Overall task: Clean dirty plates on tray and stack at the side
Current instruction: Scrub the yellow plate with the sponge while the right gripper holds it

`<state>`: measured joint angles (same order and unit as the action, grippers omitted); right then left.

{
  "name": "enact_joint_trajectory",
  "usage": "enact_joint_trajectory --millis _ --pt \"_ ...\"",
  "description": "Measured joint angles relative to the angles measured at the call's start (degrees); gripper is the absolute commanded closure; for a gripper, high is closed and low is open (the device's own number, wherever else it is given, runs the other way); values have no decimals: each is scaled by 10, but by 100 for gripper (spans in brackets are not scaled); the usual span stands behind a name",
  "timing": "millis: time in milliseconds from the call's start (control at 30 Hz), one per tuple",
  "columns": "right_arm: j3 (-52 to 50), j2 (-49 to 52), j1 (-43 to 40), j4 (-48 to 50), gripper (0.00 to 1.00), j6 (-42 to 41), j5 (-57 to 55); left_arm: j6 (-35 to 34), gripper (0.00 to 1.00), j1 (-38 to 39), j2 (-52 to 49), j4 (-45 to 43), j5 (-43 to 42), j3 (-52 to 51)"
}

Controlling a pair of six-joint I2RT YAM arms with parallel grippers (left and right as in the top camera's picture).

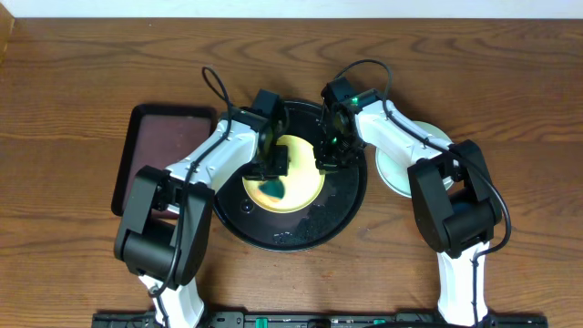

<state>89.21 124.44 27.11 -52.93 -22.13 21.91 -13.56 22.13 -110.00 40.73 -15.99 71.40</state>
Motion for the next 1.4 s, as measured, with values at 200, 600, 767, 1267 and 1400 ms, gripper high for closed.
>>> enact_joint_trajectory --millis 200,600,767,1267,1400 --pt "0 0 0 0 99 0 0 36 93 8 -3 -48 -30 0" --pt "-1 0 0 1 99 0 0 -14 93 12 -3 -56 158 1" --pt "-1 0 0 1 99 0 0 -25 92 10 -3 5 160 7" --pt "-1 0 0 1 99 0 0 139 92 4 -3 -24 -47 3" --pt "-1 0 0 1 99 0 0 128 92 5 -3 -65 -1 3"
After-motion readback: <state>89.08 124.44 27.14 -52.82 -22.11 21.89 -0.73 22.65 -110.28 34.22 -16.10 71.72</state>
